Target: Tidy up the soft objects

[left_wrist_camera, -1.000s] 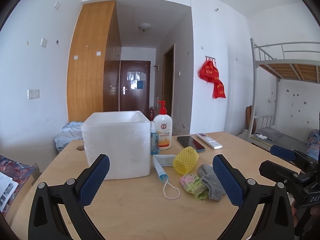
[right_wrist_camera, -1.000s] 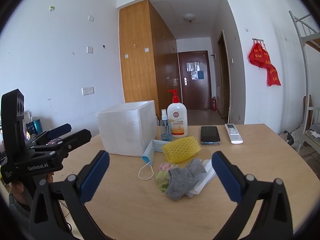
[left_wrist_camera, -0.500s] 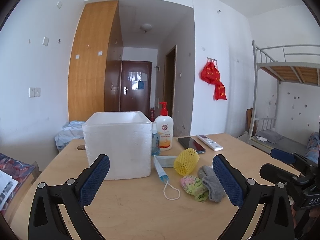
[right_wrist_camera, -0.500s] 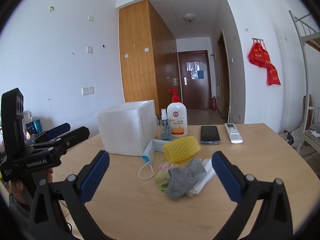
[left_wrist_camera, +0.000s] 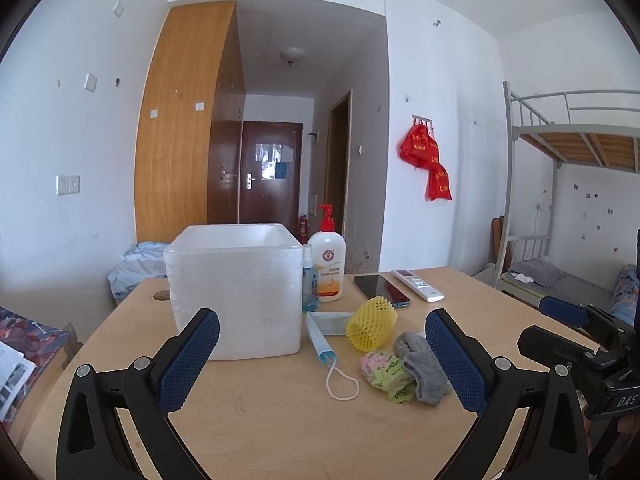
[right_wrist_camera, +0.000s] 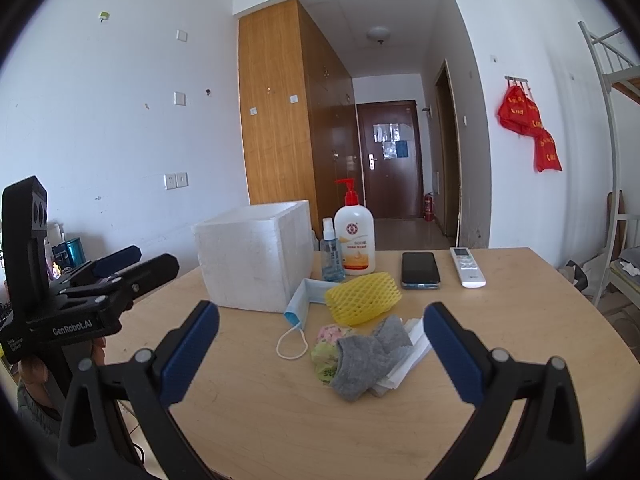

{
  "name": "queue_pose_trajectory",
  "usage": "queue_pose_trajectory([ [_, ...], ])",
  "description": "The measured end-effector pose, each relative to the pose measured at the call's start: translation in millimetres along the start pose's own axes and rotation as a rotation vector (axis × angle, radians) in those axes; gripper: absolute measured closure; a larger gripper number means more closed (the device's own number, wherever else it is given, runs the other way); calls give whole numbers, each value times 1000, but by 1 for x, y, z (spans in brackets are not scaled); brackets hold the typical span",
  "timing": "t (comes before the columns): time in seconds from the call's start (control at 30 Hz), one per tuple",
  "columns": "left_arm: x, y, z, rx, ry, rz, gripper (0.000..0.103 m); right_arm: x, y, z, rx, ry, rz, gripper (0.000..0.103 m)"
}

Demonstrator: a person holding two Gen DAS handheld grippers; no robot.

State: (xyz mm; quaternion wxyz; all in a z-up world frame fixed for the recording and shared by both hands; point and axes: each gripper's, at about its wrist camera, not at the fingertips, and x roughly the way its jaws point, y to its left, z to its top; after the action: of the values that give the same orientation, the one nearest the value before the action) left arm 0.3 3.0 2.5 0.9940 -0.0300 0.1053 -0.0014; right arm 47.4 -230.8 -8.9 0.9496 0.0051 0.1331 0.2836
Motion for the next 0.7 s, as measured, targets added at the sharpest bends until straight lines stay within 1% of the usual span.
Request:
queue_pose_trajectory([
  [0.37,-1,-2,1,-1,5,-2,0,3,0,0,-4,6,5,0],
  [0.7,14,1,6,3,25,-1,0,15,-7,5,-5,25,7,0],
])
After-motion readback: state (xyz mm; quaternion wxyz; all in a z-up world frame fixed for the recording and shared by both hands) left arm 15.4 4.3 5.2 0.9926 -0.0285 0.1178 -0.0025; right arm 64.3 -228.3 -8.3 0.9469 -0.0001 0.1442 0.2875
